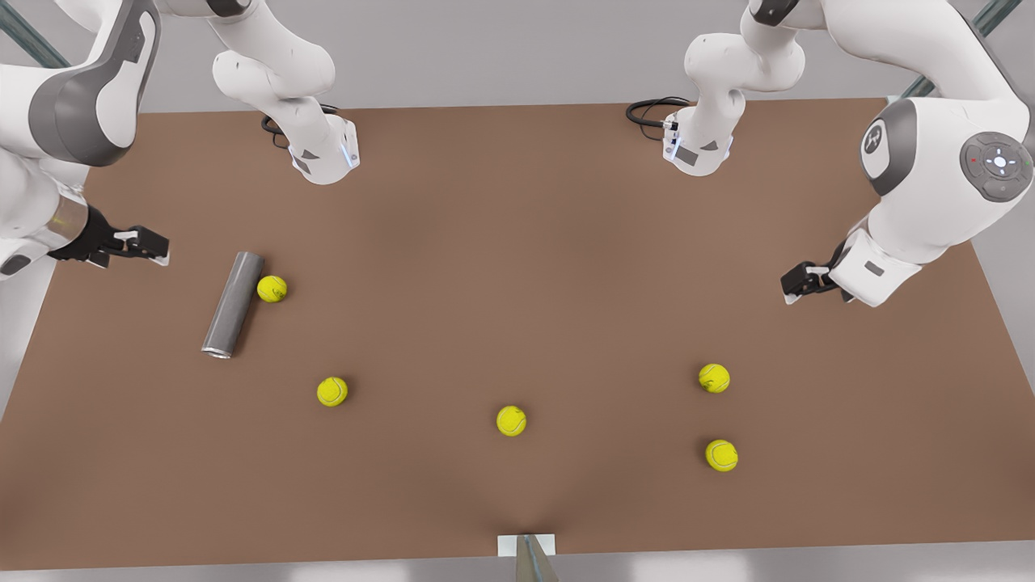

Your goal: Put the tennis tube upright

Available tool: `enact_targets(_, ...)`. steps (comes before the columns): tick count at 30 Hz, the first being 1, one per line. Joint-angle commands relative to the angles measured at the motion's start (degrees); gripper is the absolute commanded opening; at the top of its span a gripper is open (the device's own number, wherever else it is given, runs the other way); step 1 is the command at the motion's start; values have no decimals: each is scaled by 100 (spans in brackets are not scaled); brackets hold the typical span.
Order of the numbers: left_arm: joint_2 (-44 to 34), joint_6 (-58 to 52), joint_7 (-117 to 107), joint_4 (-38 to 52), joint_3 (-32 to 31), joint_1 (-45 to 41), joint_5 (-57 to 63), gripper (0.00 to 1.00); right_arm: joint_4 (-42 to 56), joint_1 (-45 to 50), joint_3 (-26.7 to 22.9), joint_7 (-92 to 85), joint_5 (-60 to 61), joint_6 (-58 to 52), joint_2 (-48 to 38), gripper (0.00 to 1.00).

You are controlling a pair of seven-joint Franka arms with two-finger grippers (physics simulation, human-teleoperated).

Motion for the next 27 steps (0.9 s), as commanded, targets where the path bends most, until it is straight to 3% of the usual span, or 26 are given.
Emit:
enact_targets(1, -6, 94, -164, -4, 1, 0, 15, 100, 3, 1, -6, -253, -2, 60, 9, 100)
enact_targets(5, -15, 102, -172, 5, 1, 0, 6, 100, -6, 18, -6, -192, 7, -80, 298, 100)
enact_targets(7, -15, 94, -172, -4, 1, 0, 6, 100, -585, -8, -15, 90, 77, 32, 756, 100)
enact_targets(9, -6, 94, -181, -4, 1, 0, -11, 100, -1701, -8, -15, 828, 112, 1560, 774, 100)
enact_targets(13, 2, 94, -155, -4, 1, -17, -11, 100, -2520, -87, -41, 1066, 139, 3118, 994, 100)
enact_targets(18, 108, 94, -146, -4, 1, -44, -20, 100, -4347, -210, -375, 820, 130, 5604, 519, 100)
enact_targets(24, 152, 102, -207, -13, 1, -44, -29, 100, -5561, -281, -718, 609, 130, 7135, 335, 100)
enact_targets(27, 178, 85, -243, -13, 1, -44, -37, 100, -5675, -325, -806, 565, 130, 7126, 449, 100)
